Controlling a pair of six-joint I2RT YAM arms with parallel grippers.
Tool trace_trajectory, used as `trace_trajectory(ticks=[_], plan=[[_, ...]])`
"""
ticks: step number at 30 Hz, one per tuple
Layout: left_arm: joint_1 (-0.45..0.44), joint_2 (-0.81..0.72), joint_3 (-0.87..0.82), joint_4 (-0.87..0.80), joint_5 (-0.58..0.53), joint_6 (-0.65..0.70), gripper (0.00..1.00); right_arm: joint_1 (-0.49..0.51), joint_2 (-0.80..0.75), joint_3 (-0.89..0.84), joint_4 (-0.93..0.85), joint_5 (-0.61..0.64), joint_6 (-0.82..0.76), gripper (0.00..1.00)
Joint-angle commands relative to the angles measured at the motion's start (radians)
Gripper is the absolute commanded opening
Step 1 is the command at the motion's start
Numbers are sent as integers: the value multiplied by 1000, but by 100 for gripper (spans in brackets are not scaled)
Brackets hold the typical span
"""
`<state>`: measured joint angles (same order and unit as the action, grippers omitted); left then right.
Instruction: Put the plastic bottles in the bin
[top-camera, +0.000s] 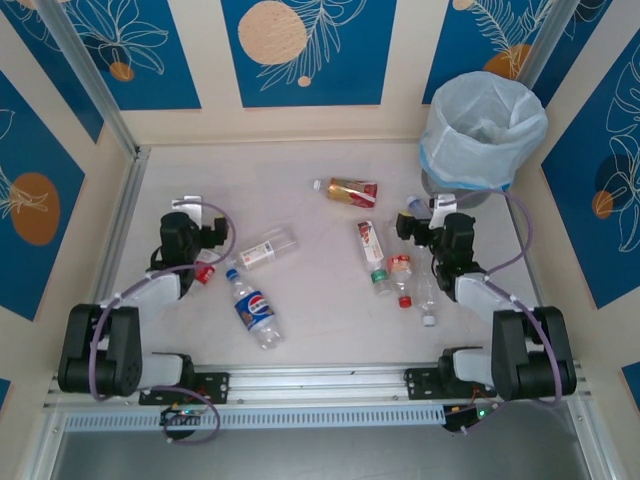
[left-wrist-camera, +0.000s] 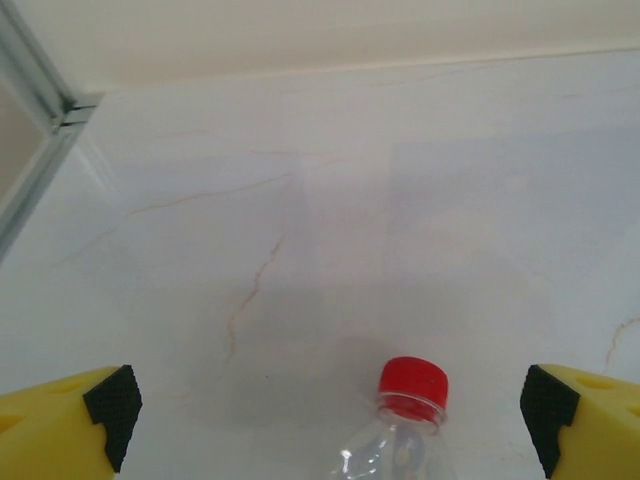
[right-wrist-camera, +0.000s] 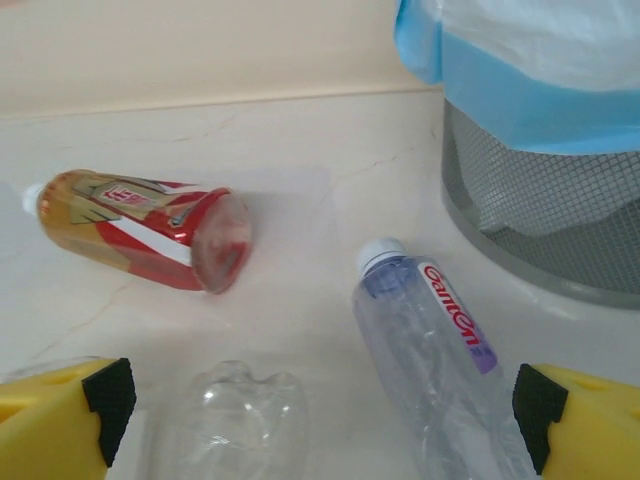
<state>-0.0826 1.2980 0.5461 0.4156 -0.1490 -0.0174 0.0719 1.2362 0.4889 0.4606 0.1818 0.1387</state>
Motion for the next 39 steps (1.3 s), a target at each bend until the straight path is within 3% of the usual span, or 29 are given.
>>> trace_trajectory(ticks=[1, 8, 12, 18, 22, 25, 28, 37, 39], plan=[[-27, -69, 108, -262, -142, -132, 99, 22, -63, 125, -265, -18, 68, 99], [-48, -95, 285, -691, -194, -476, 99, 90, -111, 183, -322, 28, 225, 100], [-66, -66, 403, -987, -99, -570, 99, 93, -124, 225, -462, 98, 398, 100], [-219, -142, 440, -1271, -174, -701, 99, 92, -158, 239, -601, 59, 460, 99], [-303, -208, 394, -1338, -153, -879, 99, 101, -193, 219, -603, 9, 473, 100], [-333, -234, 351, -1311, -50, -964, 99, 110, -210, 214, -606, 4, 478, 99], [-349, -233, 337, -1256, 97, -997, 99, 120, -213, 218, -600, -2, 459, 99], [-399, -64, 344, -1289, 172, -1004, 99, 238, -211, 214, -544, 34, 356, 100], [-399, -37, 351, -1293, 146, -995, 99, 255, -213, 220, -549, 34, 334, 99]])
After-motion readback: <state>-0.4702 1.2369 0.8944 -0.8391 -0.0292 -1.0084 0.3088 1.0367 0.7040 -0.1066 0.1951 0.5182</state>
